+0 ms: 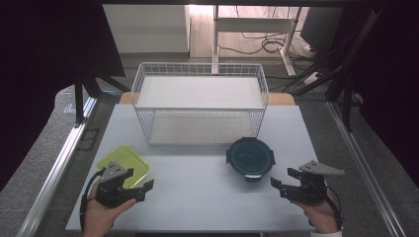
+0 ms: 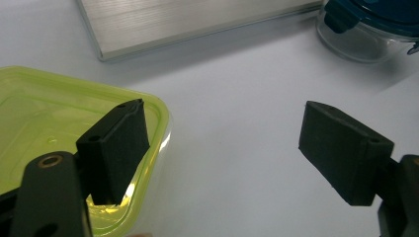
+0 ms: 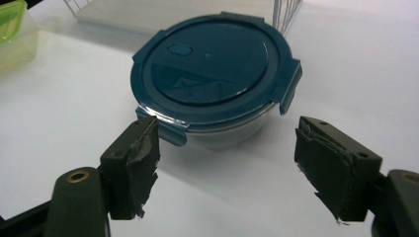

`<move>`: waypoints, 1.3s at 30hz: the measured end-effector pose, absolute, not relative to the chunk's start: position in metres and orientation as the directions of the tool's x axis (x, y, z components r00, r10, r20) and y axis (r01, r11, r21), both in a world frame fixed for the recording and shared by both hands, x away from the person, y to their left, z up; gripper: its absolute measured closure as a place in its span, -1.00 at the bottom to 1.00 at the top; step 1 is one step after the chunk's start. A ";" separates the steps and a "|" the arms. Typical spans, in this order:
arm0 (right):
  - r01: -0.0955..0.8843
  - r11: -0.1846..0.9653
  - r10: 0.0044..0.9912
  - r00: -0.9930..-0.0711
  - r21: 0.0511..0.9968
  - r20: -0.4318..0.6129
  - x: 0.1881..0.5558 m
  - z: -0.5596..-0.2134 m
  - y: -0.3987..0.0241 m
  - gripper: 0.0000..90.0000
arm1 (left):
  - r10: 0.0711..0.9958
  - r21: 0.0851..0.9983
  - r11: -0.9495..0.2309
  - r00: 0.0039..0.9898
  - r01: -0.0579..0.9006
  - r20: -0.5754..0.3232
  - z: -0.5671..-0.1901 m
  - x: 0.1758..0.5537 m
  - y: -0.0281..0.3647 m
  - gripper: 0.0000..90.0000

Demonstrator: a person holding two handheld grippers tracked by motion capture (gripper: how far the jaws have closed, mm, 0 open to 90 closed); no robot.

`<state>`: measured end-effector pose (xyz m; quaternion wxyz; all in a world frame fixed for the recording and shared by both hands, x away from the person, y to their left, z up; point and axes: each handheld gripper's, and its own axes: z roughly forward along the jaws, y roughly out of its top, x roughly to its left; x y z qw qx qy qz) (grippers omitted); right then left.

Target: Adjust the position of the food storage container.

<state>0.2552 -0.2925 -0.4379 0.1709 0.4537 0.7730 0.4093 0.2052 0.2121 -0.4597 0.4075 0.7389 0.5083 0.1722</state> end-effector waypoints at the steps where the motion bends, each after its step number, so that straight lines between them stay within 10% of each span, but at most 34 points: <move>1: 0.558 0.254 0.841 -0.531 0.790 0.105 0.255 -0.436 -0.293 -0.40 | 0.892 0.776 -0.152 0.422 0.613 -0.159 -0.460 0.205 0.212 -0.59; 39: 0.725 0.375 0.865 -0.497 0.577 0.061 0.397 -0.409 -0.268 0.47 | 0.900 0.754 -0.156 0.406 0.639 -0.157 -0.469 0.202 0.218 -0.61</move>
